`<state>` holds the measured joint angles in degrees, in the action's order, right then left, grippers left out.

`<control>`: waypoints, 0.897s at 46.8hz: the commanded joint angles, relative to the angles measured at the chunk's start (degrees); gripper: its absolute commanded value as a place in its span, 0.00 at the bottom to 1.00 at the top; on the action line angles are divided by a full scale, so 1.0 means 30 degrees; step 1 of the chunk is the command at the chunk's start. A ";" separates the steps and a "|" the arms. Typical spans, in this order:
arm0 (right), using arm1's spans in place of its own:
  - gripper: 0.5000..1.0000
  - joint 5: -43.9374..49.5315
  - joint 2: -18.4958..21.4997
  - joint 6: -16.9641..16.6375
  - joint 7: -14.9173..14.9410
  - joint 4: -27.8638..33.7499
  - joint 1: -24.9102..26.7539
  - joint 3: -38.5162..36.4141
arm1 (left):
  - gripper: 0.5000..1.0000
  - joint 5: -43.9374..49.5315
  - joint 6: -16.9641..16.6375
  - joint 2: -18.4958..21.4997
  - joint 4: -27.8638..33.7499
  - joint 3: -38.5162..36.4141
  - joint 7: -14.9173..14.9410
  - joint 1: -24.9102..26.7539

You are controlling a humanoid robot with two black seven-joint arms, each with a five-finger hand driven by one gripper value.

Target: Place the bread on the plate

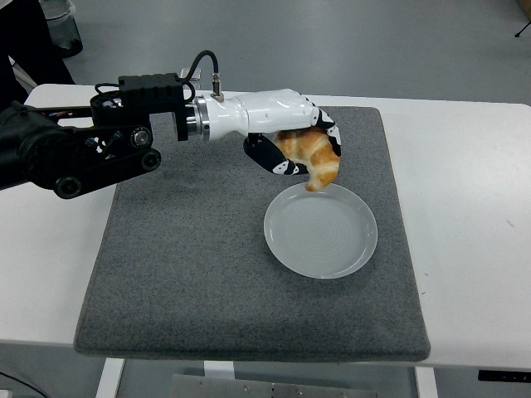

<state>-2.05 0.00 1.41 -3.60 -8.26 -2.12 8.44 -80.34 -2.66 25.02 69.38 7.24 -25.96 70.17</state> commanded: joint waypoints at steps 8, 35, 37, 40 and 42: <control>0.86 -0.0018 0.0000 0.0000 0.0000 0.0000 0.0003 -0.0029 | 0.00 -0.1608 -0.0080 -0.1571 -0.0480 -0.0070 0.0012 -0.0976; 0.86 -0.0018 0.0000 0.0000 0.0000 0.0000 0.0003 -0.0029 | 0.00 -0.3309 -0.0841 -0.2451 -0.1799 -0.0070 -0.0017 -0.3409; 0.86 -0.0018 0.0000 0.0000 0.0000 0.0000 0.0003 -0.0029 | 0.00 -0.3309 -0.0871 -0.2452 -0.1799 -0.0070 -0.0017 -0.3526; 0.86 -0.0018 0.0000 0.0000 0.0000 0.0000 0.0003 -0.0029 | 0.00 -0.3309 -0.0871 -0.2452 -0.1887 -0.0070 -0.0017 -0.3614; 0.86 -0.0018 0.0000 0.0000 0.0000 0.0000 0.0003 -0.0029 | 0.00 -0.3280 -0.0900 -0.2452 -0.1974 -0.0070 -0.0017 -0.3672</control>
<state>-2.12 0.00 1.42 -3.60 -8.26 -2.11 8.35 -90.27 -5.28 17.68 63.79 7.02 -26.02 59.40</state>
